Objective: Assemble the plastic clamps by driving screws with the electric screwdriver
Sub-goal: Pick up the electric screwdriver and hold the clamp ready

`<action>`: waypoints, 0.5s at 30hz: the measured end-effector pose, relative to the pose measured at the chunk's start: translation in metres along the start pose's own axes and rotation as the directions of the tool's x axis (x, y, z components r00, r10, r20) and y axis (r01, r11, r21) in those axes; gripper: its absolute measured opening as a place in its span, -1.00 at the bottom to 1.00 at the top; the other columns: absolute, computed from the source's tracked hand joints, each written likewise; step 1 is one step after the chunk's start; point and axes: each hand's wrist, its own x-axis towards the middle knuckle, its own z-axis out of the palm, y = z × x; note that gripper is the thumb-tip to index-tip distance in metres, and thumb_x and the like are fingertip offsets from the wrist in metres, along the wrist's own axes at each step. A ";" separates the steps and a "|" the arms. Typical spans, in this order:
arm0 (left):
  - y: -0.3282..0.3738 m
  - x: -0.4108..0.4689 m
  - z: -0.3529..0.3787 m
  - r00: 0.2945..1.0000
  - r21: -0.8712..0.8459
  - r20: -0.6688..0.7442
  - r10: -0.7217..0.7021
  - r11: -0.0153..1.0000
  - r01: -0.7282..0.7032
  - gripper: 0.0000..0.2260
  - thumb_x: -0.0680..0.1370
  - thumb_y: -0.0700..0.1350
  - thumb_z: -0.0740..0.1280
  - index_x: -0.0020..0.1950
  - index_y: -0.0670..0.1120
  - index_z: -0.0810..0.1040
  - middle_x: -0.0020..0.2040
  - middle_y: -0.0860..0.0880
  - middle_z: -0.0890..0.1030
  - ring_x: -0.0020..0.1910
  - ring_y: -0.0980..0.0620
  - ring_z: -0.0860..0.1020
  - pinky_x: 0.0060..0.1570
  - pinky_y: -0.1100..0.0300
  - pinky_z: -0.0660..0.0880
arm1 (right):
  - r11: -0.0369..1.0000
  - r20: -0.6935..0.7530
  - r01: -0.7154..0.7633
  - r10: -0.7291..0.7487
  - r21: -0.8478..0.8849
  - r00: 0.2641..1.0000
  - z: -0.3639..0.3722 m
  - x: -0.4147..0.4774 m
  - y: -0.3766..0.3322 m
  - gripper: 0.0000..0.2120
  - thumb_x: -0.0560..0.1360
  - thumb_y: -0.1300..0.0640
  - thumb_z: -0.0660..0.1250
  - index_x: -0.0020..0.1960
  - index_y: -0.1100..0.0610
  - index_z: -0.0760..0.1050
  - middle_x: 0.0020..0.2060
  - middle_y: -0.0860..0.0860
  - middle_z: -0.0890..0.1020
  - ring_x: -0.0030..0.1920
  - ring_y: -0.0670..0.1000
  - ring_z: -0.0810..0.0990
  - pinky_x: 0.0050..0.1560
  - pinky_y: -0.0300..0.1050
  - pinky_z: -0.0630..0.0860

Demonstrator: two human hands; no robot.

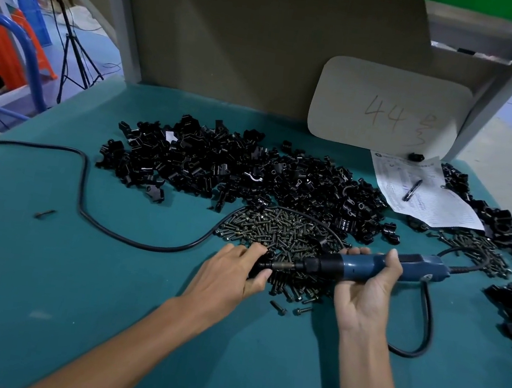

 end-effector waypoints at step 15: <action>-0.001 0.000 0.002 1.000 -0.005 0.004 -0.005 1.000 0.005 -0.71 0.63 0.25 -0.03 0.15 0.10 0.27 -0.11 0.10 0.42 -0.12 0.10 0.27 -0.29 0.31 0.18 | 0.998 -0.027 -0.012 0.010 -0.065 1.000 0.001 -0.002 -0.001 -0.55 0.54 -0.13 0.43 0.29 -0.02 0.33 -0.14 -0.07 0.58 -0.09 -0.08 0.59 0.36 -0.12 0.50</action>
